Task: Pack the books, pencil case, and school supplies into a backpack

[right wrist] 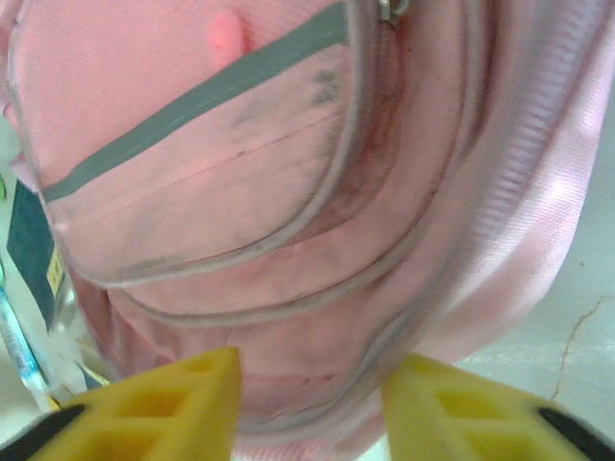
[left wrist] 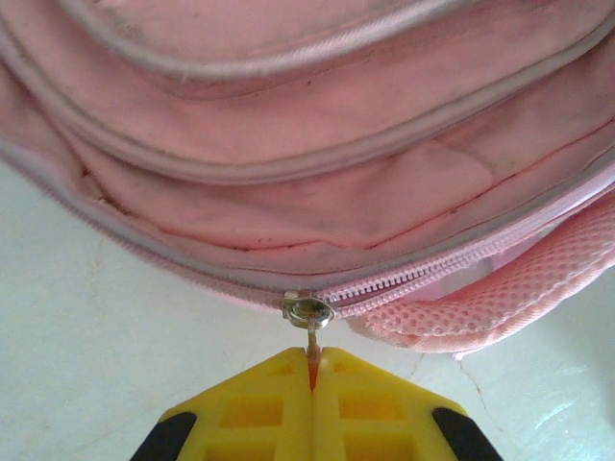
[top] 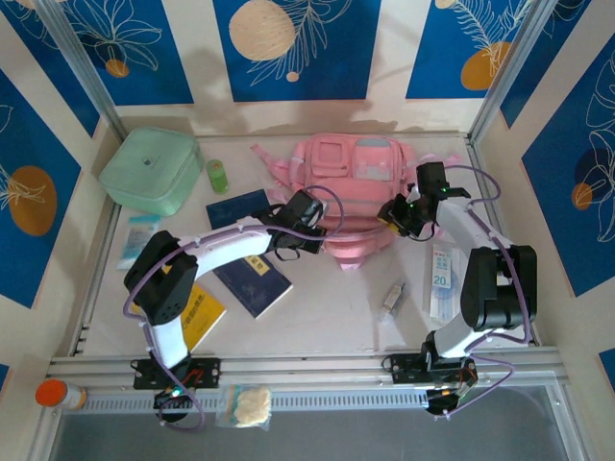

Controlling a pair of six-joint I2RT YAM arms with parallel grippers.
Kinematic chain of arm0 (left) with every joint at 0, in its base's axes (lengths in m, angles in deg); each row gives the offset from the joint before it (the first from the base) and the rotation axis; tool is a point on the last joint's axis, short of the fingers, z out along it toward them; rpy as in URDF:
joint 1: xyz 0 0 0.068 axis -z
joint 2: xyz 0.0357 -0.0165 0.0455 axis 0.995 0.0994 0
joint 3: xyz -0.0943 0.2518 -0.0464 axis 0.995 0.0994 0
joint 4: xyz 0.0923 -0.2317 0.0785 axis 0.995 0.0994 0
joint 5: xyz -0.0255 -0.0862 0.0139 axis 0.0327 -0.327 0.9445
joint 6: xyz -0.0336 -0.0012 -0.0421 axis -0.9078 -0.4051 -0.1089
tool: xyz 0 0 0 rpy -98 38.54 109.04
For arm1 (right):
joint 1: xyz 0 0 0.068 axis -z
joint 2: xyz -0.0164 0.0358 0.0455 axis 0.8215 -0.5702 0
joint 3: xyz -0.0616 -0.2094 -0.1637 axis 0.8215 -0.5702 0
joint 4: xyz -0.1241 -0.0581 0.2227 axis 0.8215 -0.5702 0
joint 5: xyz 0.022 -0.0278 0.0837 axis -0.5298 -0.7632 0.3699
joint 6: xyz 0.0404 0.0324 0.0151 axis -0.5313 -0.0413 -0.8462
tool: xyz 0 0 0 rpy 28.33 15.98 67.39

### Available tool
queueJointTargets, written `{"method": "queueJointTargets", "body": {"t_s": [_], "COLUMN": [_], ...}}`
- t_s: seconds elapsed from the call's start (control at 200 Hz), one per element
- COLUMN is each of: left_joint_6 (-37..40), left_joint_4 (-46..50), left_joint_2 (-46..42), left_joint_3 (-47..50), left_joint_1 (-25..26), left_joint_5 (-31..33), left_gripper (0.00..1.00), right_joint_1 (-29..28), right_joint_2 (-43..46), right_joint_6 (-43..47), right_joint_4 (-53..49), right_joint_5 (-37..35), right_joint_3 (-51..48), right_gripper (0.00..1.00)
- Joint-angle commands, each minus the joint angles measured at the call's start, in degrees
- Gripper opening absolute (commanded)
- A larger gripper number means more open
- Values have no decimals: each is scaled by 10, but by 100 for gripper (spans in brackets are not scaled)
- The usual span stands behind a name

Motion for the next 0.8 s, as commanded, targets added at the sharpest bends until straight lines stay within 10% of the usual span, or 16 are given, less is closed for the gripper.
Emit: {"method": "queueJointTargets", "body": {"t_s": [0.0, 0.25, 0.44, 0.795], "left_joint_6": [-13, -16, -27, -27], "left_joint_4": [5, -6, -24, -34], "left_joint_2": [7, 9, 6, 10], "left_joint_3": [-26, -32, -24, -25], "left_joint_1": [-1, 0, 0, 0], "left_joint_5": [-28, -29, -34, -48], "left_gripper": [0, 0, 0, 0], "right_joint_1": [3, -86, -177, -193], "right_joint_2": [41, 118, 84, -64], "right_joint_6": [-31, -241, -401, -419], "right_joint_4": [-8, 44, 111, 121], "right_joint_5": [56, 60, -6, -42], "right_joint_3": [-24, -108, -101, -14], "right_gripper": [54, 77, 76, 59]}}
